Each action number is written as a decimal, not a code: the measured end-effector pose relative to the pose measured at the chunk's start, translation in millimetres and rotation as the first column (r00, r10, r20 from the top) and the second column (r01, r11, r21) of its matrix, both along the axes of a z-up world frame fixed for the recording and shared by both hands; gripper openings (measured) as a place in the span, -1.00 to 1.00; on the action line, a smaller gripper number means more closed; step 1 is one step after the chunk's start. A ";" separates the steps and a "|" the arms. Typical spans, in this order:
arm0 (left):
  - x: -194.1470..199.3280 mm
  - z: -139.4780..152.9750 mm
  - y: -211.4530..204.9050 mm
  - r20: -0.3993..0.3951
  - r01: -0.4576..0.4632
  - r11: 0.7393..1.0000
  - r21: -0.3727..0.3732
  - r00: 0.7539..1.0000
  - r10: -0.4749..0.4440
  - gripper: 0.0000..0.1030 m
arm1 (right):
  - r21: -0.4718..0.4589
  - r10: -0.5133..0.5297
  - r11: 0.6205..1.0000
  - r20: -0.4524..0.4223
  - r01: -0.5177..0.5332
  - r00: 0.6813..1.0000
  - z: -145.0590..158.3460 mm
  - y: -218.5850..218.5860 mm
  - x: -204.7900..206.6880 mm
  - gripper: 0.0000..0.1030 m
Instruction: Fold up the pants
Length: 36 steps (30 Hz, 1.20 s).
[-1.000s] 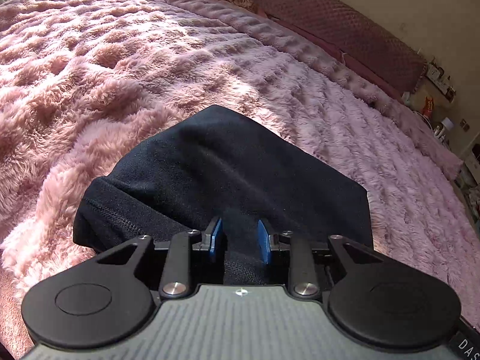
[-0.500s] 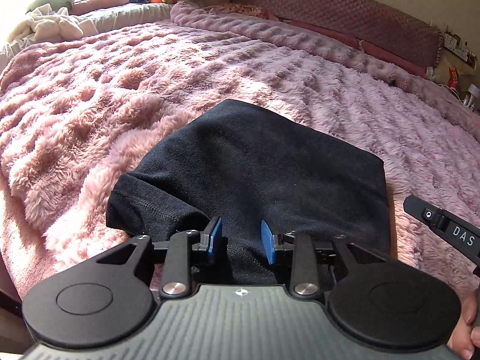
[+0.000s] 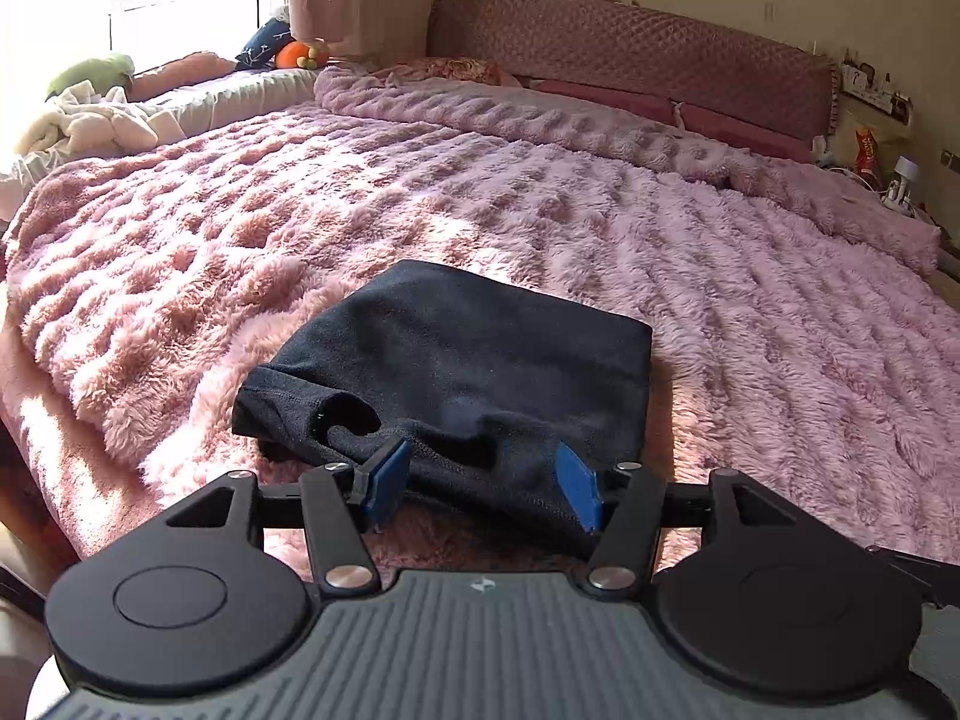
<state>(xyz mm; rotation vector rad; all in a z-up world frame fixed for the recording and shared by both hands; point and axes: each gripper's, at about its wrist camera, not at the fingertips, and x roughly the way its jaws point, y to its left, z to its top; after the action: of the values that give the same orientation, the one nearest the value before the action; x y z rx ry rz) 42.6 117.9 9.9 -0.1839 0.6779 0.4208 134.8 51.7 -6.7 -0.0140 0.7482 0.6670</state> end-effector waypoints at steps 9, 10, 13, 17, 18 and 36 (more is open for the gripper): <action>-29.5 9.8 -36.5 -0.012 0.013 1.000 0.026 1.000 -0.013 0.75 | 0.011 0.003 1.000 -0.149 -0.001 0.989 1.6 -35.8 -26.9 -0.14; -33.0 8.2 -44.9 -0.014 0.028 0.999 0.047 1.000 -0.027 0.77 | -0.002 -0.003 1.000 -0.144 0.002 0.990 2.3 -39.1 -29.2 -0.14; -38.8 5.0 -66.6 -0.021 0.009 0.991 0.134 1.000 -0.006 0.78 | 0.002 -0.008 1.000 -0.134 0.008 0.991 6.5 -50.7 -34.1 -0.10; -41.4 2.8 -81.3 -0.048 0.013 0.991 0.135 0.999 -0.006 0.78 | 0.017 -0.001 1.000 -0.149 0.004 0.989 9.7 -62.4 -39.6 -0.10; -41.0 1.8 -82.2 -0.055 0.014 0.993 0.120 0.998 -0.008 0.78 | 0.012 -0.002 1.000 -0.146 0.004 0.989 10.7 -64.5 -41.2 -0.10; -47.3 -21.5 -82.0 -0.118 -0.096 0.995 -0.040 0.989 0.091 0.75 | -0.017 0.009 1.000 -0.155 -0.012 0.988 -0.4 -70.1 -34.9 -0.09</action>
<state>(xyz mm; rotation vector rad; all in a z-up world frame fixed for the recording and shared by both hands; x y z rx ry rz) -4.7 35.8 -11.6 -0.2366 0.7956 0.5089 100.0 -18.4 -7.1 0.0173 0.9045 0.6769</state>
